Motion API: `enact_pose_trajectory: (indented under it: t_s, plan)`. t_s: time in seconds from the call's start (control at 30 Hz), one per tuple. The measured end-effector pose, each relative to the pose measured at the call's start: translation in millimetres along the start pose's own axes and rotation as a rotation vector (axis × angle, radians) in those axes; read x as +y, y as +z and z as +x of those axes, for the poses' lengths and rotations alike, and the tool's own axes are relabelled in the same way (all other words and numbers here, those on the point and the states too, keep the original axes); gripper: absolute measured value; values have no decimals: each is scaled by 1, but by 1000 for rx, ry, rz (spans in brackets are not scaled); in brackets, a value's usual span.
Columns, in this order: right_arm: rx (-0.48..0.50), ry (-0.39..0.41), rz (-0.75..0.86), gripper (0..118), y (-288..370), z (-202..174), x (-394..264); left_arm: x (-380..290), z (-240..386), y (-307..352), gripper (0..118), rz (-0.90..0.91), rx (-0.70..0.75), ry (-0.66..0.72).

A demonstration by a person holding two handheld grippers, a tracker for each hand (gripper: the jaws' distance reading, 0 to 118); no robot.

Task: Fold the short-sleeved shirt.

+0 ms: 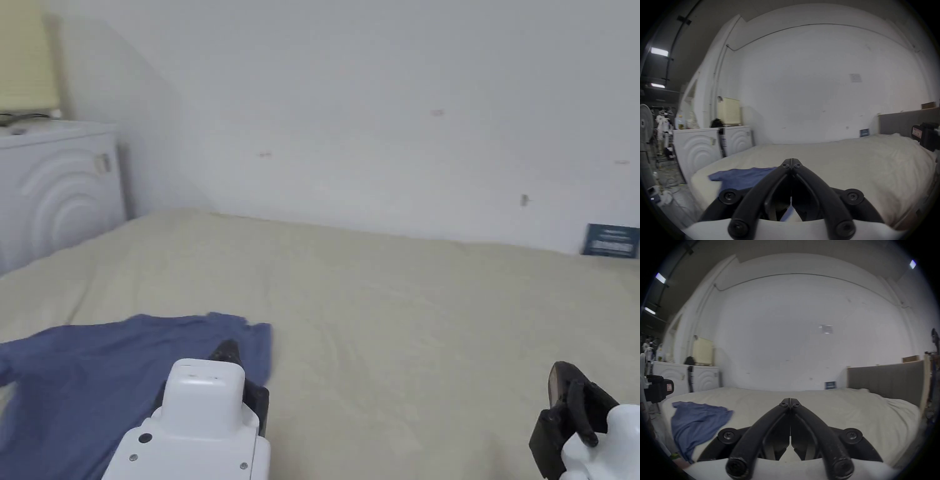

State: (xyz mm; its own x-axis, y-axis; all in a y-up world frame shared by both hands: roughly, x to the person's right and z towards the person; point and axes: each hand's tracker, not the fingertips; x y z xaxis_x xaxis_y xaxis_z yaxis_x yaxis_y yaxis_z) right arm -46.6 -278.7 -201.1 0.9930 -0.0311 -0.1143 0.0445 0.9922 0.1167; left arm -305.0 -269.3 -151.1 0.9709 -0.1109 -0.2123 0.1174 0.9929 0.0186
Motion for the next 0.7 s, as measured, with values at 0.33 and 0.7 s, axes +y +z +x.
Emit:
enact_pose_trajectory:
  t_s: [0.33, 0.7]
  plan:
    - [234, -20, -21, 0, -23, -79, -3, -13, -81, 12, 0, -97, 209, 49]
    - [234, 14, -167, 0, -57, -68, -20, -9, -136, -143, 0, -684, -146, 72]
